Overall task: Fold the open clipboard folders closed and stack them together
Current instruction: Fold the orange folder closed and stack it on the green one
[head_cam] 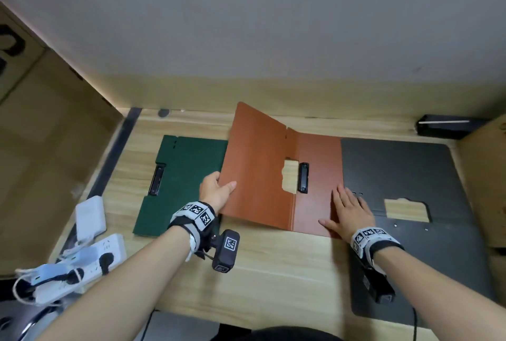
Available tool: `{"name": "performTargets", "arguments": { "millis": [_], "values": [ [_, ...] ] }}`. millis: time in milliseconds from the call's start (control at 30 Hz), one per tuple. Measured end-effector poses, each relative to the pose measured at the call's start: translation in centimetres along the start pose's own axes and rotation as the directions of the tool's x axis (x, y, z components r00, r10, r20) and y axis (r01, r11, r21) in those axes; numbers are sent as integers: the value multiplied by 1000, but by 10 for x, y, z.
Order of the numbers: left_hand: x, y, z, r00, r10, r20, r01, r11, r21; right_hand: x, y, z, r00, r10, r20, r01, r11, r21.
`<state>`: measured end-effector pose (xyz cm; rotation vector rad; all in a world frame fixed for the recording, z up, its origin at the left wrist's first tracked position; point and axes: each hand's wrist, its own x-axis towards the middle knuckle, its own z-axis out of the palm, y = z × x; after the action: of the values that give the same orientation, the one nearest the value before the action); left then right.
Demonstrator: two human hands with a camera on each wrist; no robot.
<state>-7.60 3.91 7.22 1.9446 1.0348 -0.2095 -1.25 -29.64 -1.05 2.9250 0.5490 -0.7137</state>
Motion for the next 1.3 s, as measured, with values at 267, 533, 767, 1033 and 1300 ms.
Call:
{"name": "performTargets", "arguments": {
  "millis": [267, 533, 767, 1033, 1300],
  "values": [
    [0, -1, -78, 991, 120, -59, -115, 990, 80, 5, -19, -9, 1000, 2, 31, -1, 999, -51],
    [-15, 8, -110, 955, 273, 115, -296, 895, 334, 4, -93, 0, 998, -55, 37, 54, 998, 32],
    [-43, 37, -92, 878, 329, 349, -445, 829, 339, 3, -88, -35, 993, -112, 47, 71, 849, 524],
    [-44, 64, -18, 773, 313, 552, -536, 788, 304, -7, -63, -81, 995, 39, -92, 61, 493, 868],
    [20, 10, 13, 919, 75, 388, -234, 894, 382, 12, -61, -45, 985, 138, 101, -143, 347, 927]
  ]
}}
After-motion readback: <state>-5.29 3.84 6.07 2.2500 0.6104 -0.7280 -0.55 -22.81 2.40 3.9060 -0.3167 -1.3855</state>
